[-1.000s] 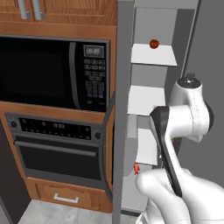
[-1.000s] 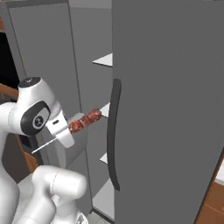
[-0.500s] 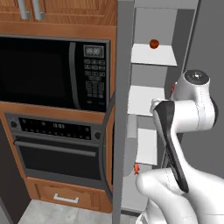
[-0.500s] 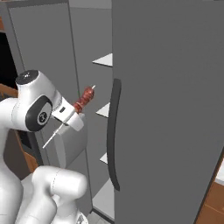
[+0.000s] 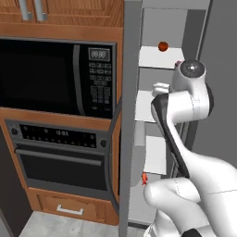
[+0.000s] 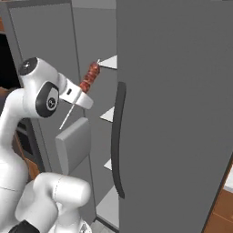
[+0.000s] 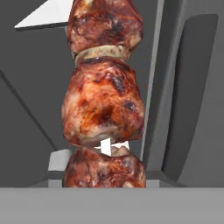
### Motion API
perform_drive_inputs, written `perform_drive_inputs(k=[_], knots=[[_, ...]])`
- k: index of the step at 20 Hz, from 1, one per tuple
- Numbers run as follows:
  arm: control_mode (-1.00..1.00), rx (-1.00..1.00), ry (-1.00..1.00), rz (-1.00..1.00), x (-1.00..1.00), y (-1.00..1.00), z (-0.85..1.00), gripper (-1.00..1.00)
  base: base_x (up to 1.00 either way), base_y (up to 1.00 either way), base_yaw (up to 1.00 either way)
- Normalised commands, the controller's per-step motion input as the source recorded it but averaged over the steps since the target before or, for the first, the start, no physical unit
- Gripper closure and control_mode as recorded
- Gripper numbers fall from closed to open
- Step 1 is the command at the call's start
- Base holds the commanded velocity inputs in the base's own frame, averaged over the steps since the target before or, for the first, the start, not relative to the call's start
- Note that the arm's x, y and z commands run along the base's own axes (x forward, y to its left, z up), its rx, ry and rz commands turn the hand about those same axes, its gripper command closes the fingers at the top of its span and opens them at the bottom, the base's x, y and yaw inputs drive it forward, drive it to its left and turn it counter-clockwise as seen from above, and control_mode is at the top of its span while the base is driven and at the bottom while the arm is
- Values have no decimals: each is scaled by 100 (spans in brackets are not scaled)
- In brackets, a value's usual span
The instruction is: Store the kebab skewer in the freezer for long-term storage. Close the freezer door after placing the cooked food.
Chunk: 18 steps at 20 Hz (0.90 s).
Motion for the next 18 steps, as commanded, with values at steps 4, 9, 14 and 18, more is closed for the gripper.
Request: perform_drive_inputs(k=[4, 9, 14, 18], knots=[[-100, 0, -21, 0, 75, -8, 41, 100, 0, 0, 0], [-100, 0, -3, 0, 55, -6, 55, 100, 0, 0, 0], [-100, 0, 5, 0, 49, -23, 30, 100, 0, 0, 0], [-100, 2, 1, 0, 53, -27, 0, 100, 0, 0, 0]])
